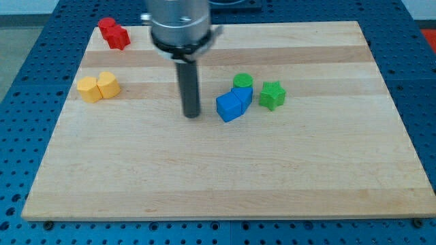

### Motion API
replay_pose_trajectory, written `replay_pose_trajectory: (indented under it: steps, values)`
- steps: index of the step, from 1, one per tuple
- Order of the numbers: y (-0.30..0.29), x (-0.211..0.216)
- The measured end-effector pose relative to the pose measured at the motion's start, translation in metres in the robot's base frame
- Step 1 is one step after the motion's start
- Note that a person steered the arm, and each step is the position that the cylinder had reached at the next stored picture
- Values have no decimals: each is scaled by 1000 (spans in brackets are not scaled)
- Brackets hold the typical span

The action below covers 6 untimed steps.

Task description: Push the yellow hexagon and yellow heart together left and down a bit

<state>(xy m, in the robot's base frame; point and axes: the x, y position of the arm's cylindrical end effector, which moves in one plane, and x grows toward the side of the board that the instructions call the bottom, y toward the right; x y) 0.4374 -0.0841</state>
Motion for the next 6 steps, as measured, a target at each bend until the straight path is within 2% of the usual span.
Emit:
replay_pose_trajectory:
  steps: [1,2,3,5,6]
  values:
    - [-78,4]
    - [-180,7]
    - [-220,-7]
    - [-188,-76]
    - [-146,-86]
